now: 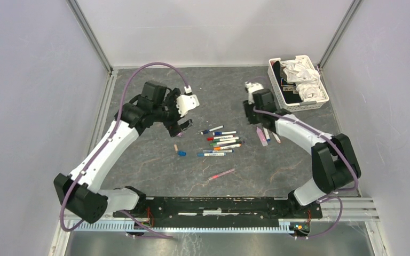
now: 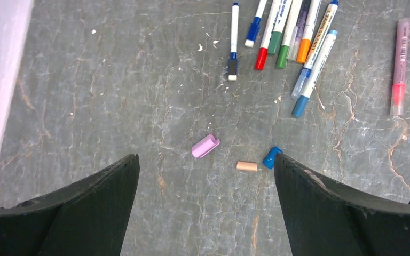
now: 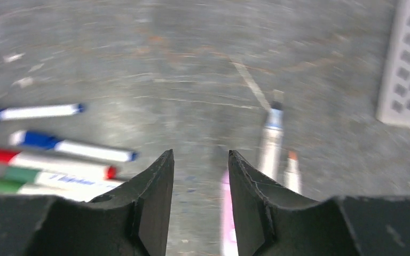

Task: Open the pen caps

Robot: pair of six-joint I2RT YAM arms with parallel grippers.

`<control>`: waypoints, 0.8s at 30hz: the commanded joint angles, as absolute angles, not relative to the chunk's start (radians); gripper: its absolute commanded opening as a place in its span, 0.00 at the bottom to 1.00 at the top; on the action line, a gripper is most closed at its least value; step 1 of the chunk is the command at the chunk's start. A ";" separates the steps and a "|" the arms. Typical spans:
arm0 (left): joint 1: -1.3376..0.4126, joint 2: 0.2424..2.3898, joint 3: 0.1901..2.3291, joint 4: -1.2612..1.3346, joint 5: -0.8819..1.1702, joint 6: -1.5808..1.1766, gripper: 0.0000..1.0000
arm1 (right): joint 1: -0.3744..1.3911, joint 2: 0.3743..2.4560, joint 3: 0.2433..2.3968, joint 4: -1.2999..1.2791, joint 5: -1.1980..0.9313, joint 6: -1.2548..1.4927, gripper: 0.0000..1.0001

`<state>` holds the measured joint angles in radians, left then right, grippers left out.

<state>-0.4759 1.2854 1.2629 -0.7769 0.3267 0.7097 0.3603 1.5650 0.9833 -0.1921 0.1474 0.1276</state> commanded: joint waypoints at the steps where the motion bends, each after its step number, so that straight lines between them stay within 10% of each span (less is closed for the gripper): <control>1: -0.467 1.208 1.269 -0.816 0.277 0.639 1.00 | 0.509 1.570 0.995 -0.155 0.006 0.034 0.48; 24: -0.439 1.211 1.287 -0.987 0.373 0.660 1.00 | 0.609 2.027 1.412 -0.314 -0.274 -0.326 0.56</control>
